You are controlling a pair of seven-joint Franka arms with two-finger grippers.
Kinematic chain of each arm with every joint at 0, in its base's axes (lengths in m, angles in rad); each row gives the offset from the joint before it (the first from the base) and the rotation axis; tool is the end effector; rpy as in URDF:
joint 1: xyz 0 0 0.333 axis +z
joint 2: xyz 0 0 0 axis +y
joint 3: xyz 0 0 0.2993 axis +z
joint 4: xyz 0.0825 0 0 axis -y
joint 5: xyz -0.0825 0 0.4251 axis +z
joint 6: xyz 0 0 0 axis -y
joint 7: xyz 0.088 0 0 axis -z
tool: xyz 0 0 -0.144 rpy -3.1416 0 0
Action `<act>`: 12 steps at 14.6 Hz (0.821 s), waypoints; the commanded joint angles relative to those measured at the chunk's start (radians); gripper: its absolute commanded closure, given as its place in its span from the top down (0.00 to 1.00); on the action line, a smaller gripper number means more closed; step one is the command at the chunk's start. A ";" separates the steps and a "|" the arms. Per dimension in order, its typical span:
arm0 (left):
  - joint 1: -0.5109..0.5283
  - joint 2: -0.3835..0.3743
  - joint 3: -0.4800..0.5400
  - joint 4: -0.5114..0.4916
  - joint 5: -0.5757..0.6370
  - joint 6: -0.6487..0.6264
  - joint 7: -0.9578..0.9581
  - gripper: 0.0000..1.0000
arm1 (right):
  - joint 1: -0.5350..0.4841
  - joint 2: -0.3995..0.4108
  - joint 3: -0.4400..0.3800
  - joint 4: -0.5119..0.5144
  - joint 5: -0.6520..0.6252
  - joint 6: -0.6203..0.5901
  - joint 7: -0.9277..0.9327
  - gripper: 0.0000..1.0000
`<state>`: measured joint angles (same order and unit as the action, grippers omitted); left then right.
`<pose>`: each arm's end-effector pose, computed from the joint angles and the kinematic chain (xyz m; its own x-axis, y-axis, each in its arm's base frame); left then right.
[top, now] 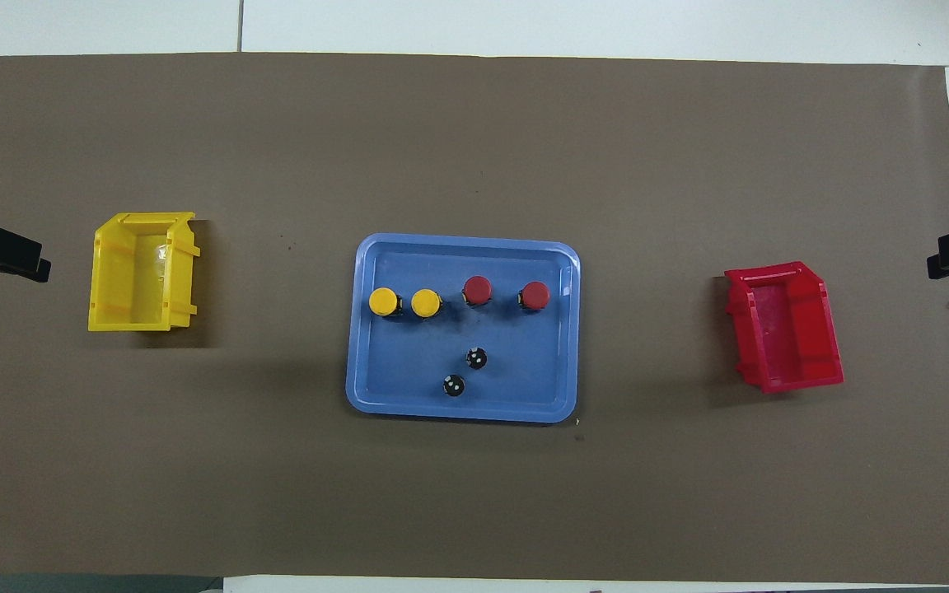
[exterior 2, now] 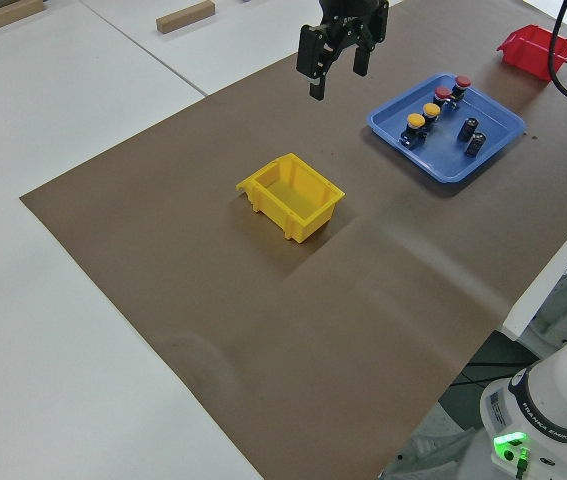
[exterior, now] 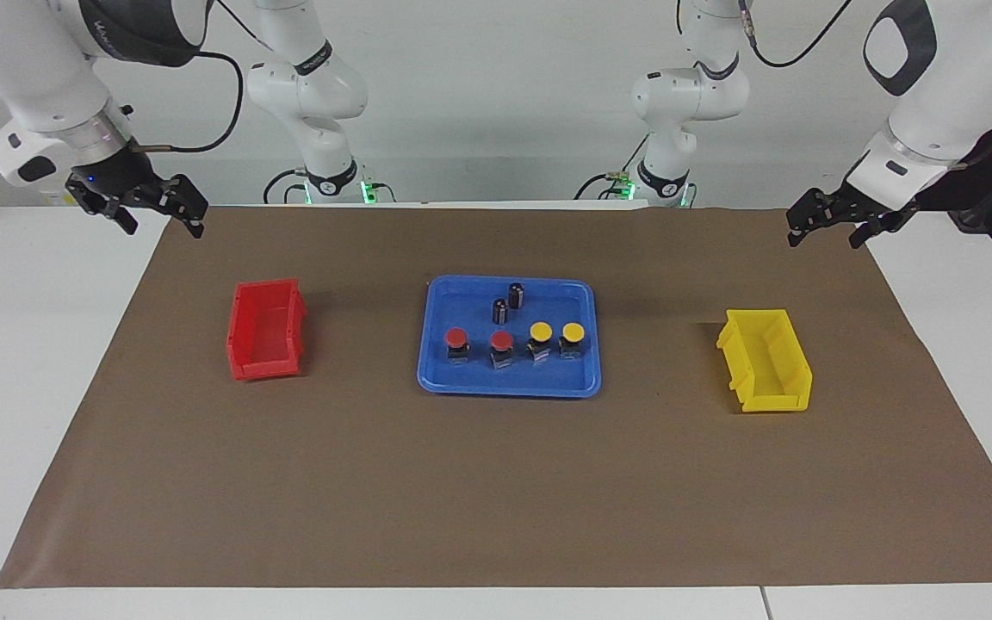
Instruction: Sort red and yellow buttons by color
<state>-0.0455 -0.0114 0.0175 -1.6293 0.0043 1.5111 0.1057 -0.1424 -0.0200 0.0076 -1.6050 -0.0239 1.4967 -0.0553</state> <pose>0.5795 -0.0155 0.5431 0.9854 -0.1329 -0.1064 -0.1329 -0.9911 0.0072 0.5720 -0.0812 0.5592 0.9927 -0.0807 -0.0894 -0.0793 -0.9967 0.0191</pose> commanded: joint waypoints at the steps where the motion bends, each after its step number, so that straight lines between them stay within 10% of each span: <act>1: 0.007 -0.004 -0.008 -0.003 0.020 -0.012 0.012 1.00 | -0.006 -0.008 0.003 0.000 -0.002 0.007 -0.020 1.00; 12: 0.007 -0.004 -0.008 -0.003 0.020 -0.012 0.014 1.00 | 0.007 -0.009 0.005 -0.010 -0.001 0.002 -0.023 1.00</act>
<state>-0.0455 -0.0114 0.0176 -1.6293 0.0043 1.5111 0.1061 -0.1356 -0.0201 0.0088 -1.6050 -0.0239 1.4969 -0.0554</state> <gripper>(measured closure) 0.000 0.000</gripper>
